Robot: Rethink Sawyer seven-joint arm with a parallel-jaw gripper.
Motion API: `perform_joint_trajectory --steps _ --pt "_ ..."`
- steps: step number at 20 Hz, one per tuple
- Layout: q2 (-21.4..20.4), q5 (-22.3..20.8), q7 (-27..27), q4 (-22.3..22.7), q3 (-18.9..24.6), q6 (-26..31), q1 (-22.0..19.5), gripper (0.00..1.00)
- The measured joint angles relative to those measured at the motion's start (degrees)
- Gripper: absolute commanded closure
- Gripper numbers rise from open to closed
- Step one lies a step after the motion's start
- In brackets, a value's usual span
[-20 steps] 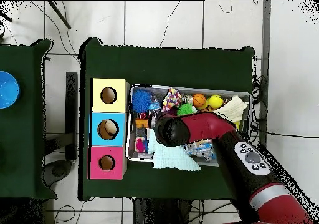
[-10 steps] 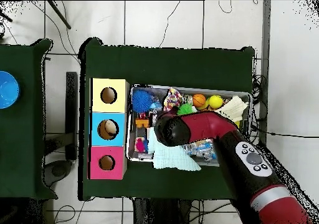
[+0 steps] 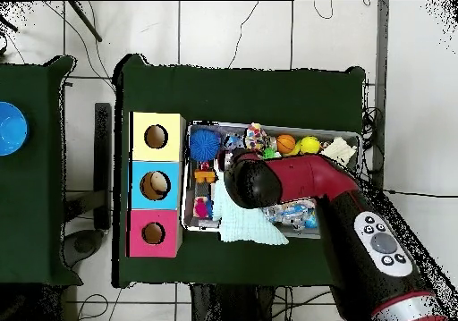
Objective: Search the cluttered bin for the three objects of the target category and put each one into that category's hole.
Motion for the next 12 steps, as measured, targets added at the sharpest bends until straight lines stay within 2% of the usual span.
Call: perform_joint_trajectory --steps 12 --pt "-7.0 2.7 0.0 2.4 0.0 0.1 0.0 1.00"
